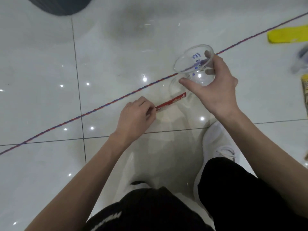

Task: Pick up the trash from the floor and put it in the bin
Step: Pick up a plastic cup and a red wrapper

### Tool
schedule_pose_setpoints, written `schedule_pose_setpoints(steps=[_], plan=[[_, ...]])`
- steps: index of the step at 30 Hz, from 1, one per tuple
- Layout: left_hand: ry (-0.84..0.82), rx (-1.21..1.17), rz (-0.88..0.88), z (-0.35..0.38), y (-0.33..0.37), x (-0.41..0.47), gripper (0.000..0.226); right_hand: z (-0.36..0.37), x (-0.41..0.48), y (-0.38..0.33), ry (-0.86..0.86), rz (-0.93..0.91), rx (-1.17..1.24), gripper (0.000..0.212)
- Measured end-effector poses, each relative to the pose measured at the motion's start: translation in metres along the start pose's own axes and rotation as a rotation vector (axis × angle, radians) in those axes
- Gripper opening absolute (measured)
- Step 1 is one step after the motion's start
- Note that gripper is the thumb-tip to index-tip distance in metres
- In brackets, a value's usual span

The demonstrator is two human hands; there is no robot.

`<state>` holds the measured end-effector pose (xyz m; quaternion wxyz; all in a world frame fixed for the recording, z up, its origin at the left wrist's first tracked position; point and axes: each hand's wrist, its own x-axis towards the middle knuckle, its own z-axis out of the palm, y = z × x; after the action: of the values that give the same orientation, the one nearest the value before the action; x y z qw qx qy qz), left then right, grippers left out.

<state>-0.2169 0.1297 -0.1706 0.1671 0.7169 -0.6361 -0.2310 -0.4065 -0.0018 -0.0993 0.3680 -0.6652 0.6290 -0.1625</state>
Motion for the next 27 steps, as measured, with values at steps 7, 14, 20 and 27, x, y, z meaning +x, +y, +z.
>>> schedule_pose_setpoints(steps=[7, 14, 20, 27], plan=[[0.207, -0.166, -0.178, -0.076, 0.019, 0.051, 0.007, -0.047, 0.03, -0.053, 0.02, -0.006, 0.109, 0.064], [0.365, -0.259, -0.299, -0.218, 0.094, 0.081, 0.008, -0.142, 0.043, -0.156, 0.03, -0.007, 0.183, 0.081], [0.404, -0.364, -0.382, -0.365, 0.187, 0.081, 0.01, -0.253, 0.021, -0.272, 0.012, 0.071, 0.269, 0.084], [0.531, -0.557, -0.537, -0.497, 0.241, 0.081, 0.018, -0.305, 0.02, -0.4, -0.046, 0.041, 0.401, 0.064]])
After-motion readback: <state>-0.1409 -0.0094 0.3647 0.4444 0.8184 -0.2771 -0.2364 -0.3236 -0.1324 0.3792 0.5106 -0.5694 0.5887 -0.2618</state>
